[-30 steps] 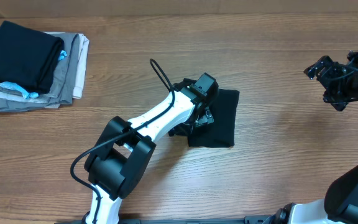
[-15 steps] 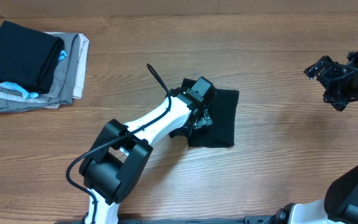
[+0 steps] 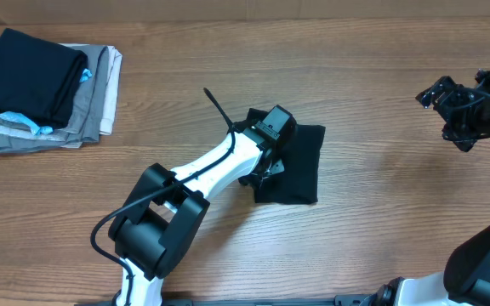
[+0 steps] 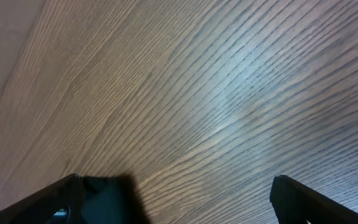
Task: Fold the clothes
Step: 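Grasp the folded black bundle with the left gripper and lift it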
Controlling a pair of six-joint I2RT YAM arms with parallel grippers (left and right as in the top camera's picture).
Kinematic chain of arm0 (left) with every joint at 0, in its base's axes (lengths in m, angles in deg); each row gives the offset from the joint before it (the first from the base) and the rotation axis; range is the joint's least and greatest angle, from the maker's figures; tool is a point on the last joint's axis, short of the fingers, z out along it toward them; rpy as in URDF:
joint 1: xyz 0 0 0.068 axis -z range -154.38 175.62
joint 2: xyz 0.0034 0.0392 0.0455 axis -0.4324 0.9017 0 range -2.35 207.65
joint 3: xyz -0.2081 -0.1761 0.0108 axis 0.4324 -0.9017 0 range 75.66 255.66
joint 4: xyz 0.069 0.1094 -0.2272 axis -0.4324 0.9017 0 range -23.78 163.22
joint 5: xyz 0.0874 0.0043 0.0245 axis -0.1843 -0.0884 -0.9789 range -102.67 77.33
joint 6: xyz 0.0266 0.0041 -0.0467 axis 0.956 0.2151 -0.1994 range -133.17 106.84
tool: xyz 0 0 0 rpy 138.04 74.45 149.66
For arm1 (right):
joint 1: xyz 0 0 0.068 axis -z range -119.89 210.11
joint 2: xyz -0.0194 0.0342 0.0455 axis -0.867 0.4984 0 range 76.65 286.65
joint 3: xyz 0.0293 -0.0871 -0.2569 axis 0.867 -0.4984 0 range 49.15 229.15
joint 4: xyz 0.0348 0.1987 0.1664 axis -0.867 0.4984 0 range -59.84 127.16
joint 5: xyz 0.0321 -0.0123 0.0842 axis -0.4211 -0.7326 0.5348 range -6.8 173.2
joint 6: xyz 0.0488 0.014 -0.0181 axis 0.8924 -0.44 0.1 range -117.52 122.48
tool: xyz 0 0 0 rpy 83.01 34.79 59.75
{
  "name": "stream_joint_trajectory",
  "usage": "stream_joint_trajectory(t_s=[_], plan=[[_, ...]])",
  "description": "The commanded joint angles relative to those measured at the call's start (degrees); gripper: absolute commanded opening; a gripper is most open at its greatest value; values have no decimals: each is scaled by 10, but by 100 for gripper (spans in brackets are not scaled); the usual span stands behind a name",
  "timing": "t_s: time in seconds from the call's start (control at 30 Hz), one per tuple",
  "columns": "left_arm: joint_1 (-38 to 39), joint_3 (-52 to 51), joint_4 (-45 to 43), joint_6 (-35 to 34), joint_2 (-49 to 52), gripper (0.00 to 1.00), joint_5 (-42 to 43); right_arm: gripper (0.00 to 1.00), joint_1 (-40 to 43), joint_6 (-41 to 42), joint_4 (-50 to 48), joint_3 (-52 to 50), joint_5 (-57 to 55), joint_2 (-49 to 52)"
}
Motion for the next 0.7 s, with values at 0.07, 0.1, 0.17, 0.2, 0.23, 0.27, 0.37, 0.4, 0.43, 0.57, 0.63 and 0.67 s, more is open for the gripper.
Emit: stream_joint_trajectory(t_s=[0.07,0.1,0.17,0.2,0.23,0.27,0.37,0.4,0.43,0.57,0.63,0.67], plan=[[1,-40,28,31,30,20,-19,100,1,1,-3,1,-2,-2],[1,-39,28,42,30,11,-19,100,1,1,-3,1,-2,-2],[0,-34,28,72,30,4,-20,100,1,1,-3,1,-2,-2],[-1,-28,29,93,30,4,-22,100,1,1,-3,1,-2,-2],[-2,-19,29,116,30,4,-26,100,1,1,-3,1,-2,-2],[-3,-10,30,135,30,4,-30,100,1,1,-3,1,-2,-2],[-4,32,53,181,30,4,-60,100,1,1,-3,1,-2,-2],[-4,51,65,189,30,4,-81,100,1,1,-3,1,-2,-2],[-4,71,79,196,30,4,-102,100,1,1,-3,1,-2,-2],[-4,149,140,200,30,4,-188,100,1,1,-3,1,-2,-2],[-4,191,176,199,30,4,-230,100,1,1,-3,1,-2,-2],[-4,208,190,200,30,4,-245,100,1,1,-3,1,-2,-2]])
